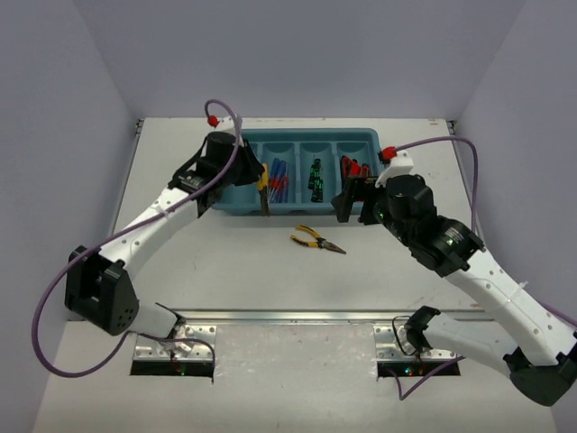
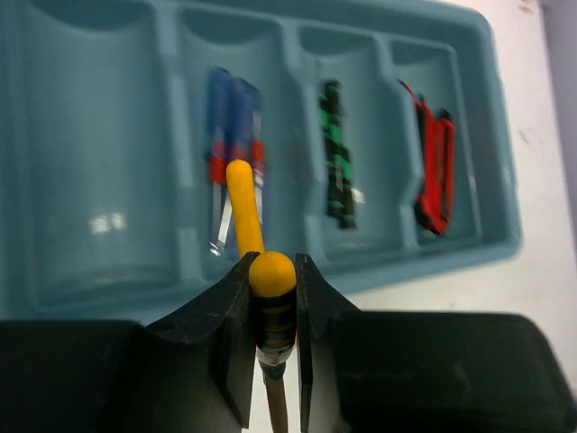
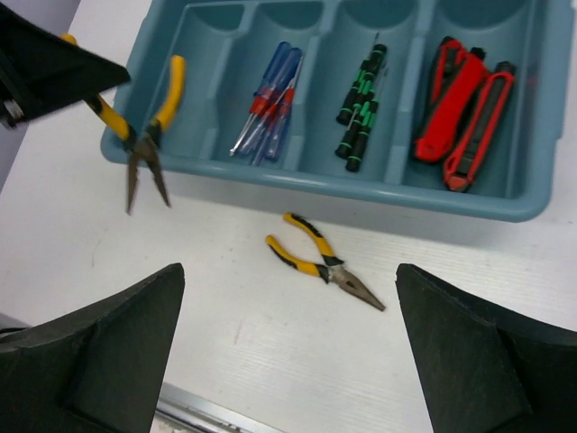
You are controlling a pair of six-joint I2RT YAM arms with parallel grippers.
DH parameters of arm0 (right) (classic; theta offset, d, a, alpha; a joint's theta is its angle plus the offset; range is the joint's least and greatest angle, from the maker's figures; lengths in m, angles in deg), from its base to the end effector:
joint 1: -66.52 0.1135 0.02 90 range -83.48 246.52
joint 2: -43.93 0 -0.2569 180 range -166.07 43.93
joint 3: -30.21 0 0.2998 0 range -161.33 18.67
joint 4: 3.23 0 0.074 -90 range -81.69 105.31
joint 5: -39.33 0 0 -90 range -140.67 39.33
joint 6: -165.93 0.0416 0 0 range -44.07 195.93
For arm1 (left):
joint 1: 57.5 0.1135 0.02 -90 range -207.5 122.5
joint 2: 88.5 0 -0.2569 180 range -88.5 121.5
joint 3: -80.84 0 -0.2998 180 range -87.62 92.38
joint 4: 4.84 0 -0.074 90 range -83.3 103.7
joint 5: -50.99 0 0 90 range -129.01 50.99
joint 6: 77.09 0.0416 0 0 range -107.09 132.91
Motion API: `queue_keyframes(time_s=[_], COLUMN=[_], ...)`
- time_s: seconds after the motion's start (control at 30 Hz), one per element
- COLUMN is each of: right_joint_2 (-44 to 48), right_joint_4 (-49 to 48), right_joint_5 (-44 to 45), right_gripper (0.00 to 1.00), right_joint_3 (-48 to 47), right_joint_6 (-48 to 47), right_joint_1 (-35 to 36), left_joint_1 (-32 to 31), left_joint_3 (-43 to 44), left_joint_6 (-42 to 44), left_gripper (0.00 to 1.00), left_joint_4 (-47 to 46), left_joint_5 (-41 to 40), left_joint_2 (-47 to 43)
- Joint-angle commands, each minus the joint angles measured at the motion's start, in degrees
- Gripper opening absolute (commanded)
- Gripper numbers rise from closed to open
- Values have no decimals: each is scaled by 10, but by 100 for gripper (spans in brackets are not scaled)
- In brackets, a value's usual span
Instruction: Sort the tools into containers
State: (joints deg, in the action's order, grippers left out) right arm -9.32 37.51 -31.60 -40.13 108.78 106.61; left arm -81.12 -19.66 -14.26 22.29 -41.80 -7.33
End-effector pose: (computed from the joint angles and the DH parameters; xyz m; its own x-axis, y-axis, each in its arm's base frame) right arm 0.2051 0.1549 0.3620 -0.4638 0.2797 -0.8406 -0.1525 0.9095 0.3868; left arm 0.3503 -0.1510 0.3030 -0.5576 -0.2540 -0.7903 0.1197 0.9175 -0.3793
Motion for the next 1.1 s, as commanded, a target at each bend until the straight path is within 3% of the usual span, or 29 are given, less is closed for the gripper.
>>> queue_keyframes(time_s=[0.0, 0.23, 0.43, 0.53, 0.67, 0.8, 0.93, 1.07], right_joint_2=[23, 26, -4, -8, -14, -25, -66, -137], right_joint_4=[14, 31, 48, 40, 37, 33, 26, 19], right_joint_5=[34, 31, -59, -133, -188, -205, -214, -203], right_gripper=[99, 99, 99, 99, 99, 99, 99, 89], right_joint_3=[17, 38, 47, 62, 74, 85, 91, 81], right_joint_6=[-39, -67, -113, -145, -161, -160, -158, -153], right_joint_1=[-3, -7, -11, -10, -11, -10, -10, -10], left_joint_1=[57, 96, 109, 110, 110, 110, 110, 110], left_joint_3=[103, 290, 385, 401, 407, 418, 373, 262], left_joint_6=[73, 134, 181, 191, 198, 185, 151, 46], left_gripper=[0, 0, 0, 2, 19, 64, 90, 99], left_joint_4=[64, 143, 171, 163, 141, 164, 157, 171], left_joint_5=[-54, -134, -97, -66, -37, -63, -93, -121], left_joint_2=[44, 206, 339, 364, 369, 369, 289, 148])
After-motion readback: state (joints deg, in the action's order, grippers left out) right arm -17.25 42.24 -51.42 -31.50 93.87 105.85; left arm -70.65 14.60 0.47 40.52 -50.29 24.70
